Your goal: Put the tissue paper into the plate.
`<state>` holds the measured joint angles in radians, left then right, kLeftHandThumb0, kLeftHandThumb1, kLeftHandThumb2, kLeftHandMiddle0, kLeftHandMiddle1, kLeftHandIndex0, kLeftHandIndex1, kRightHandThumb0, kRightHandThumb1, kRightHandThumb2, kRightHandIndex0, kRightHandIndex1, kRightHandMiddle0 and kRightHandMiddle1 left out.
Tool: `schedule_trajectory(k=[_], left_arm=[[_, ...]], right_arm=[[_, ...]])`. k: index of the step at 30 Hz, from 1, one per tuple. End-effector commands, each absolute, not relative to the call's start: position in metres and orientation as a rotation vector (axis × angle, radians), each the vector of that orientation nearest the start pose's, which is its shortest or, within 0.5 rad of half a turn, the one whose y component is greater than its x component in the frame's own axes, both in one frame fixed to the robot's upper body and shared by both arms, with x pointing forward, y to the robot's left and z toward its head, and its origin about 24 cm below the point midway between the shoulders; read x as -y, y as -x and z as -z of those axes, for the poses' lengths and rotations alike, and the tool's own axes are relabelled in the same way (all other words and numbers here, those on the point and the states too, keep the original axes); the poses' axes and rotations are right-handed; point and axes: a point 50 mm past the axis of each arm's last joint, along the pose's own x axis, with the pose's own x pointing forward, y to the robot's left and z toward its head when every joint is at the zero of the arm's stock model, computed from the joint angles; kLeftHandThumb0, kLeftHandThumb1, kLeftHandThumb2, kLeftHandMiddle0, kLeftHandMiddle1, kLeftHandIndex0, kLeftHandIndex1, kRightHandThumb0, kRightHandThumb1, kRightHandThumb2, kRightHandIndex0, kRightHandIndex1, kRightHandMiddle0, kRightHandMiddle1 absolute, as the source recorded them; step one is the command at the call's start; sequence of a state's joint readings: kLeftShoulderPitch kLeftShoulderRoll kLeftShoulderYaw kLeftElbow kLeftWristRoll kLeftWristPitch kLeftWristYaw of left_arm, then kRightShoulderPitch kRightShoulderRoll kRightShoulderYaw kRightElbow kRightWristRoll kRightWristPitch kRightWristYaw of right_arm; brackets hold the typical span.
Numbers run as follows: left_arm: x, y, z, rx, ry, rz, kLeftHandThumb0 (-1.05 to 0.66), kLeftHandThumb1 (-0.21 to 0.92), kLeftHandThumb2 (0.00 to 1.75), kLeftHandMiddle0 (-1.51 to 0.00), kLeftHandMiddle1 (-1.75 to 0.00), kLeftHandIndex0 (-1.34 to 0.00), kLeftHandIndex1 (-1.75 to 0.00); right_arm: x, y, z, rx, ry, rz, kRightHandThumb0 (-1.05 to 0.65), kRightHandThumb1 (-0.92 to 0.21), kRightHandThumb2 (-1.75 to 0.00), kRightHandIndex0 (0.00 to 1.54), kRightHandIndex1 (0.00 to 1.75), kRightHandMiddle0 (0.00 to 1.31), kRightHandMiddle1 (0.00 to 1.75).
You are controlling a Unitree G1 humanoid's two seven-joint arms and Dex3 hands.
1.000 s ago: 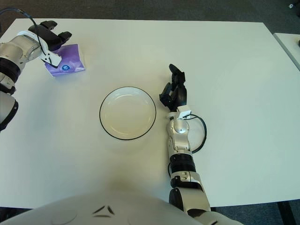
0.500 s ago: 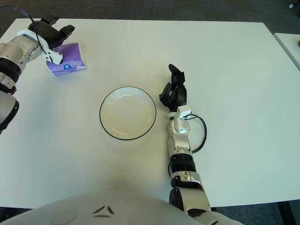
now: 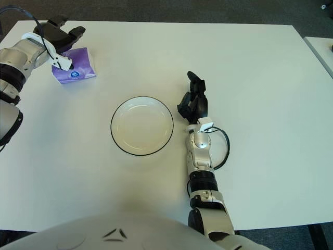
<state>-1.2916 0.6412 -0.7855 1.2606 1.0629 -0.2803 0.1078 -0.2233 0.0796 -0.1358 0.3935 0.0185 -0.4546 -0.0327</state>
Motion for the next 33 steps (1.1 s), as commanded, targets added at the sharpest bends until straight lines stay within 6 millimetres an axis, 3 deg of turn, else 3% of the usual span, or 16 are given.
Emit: schedule_trajectory(k=[1,16,33], left_arm=[[-0.225,-0.416,-0.205,0.107,-2.137,0.190,-1.05,0.92,0.36,0.00,0.00,0.00,0.00],[-0.222,-0.416,-0.203,0.079,-2.105,0.239,-1.05,0.92,0.36,0.00,0.00,0.00,0.00],[-0.213,-0.417,-0.196,-0.114,-2.043,0.413,-1.05,0.92,0.21,0.00,0.00,0.00,0.00]], right_arm=[[0.164,-0.248,0.022,-0.038,-0.128,0.194,-0.49,-0.92,-0.96,0.31,0.05,0.00,0.69],[0.166,-0.247,0.021,-0.033,-0.120,0.205,-0.49,-0.92,-0.96,0.32,0.05,0.00,0.71],[0.169,-0.246,0.021,-0.029,-0.115,0.206,-0.47,-0.92,-0.97,0.33,0.05,0.00,0.72]])
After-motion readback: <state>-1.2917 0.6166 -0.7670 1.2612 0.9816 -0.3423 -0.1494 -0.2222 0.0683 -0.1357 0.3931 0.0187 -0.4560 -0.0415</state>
